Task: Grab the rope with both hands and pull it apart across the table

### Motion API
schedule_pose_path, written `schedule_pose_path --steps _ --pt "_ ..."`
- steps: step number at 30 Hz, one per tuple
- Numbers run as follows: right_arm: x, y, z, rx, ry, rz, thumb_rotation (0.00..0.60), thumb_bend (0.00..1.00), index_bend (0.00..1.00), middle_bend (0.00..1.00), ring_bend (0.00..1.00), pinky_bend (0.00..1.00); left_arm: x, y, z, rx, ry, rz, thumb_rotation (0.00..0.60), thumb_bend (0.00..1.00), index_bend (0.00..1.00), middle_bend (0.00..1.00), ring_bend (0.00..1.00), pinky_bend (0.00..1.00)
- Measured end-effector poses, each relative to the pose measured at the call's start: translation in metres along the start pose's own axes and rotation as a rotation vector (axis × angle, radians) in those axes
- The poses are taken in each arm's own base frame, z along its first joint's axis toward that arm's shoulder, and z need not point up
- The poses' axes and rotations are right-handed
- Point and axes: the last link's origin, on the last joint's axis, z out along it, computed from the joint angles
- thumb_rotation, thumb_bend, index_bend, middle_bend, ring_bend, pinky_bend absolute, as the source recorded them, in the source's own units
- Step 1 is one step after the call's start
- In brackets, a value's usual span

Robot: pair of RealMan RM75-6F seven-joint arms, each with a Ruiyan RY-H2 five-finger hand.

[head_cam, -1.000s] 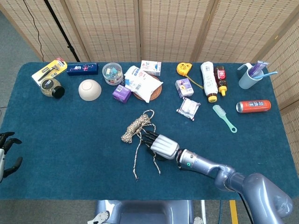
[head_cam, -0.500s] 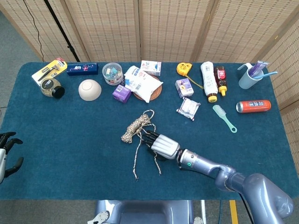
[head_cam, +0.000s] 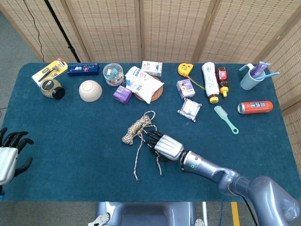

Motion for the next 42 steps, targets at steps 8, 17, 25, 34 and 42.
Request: schedule_pose_path --steps 8,17,25,34,42 --pt "0.003 0.000 -0.010 -0.040 0.022 0.015 0.600 0.43 0.62 0.23 0.05 0.00 -0.006 0.025 0.026 -0.212 -0.027 0.067 0.600 0.28 0.39 0.23 0.17 0.00" --pt "0.007 -0.001 -0.019 -0.077 0.047 0.029 0.600 0.43 0.63 0.23 0.05 0.00 -0.015 0.052 0.047 -0.401 -0.057 0.102 0.600 0.28 0.41 0.14 0.01 0.00" --pt "0.007 -0.002 -0.025 -0.113 0.057 0.044 0.600 0.43 0.63 0.23 0.05 0.00 -0.028 0.086 0.066 -0.611 -0.074 0.148 0.600 0.28 0.43 0.00 0.00 0.00" --pt "0.003 -0.002 -0.027 -0.149 0.047 0.054 0.600 0.43 0.63 0.23 0.05 0.00 -0.049 0.117 0.082 -0.778 -0.079 0.186 0.600 0.28 0.46 0.00 0.00 0.00" --pt "-0.001 -0.002 -0.024 -0.162 0.040 0.064 0.600 0.43 0.63 0.23 0.05 0.00 -0.068 0.138 0.092 -0.870 -0.090 0.182 0.600 0.28 0.48 0.00 0.00 0.00"
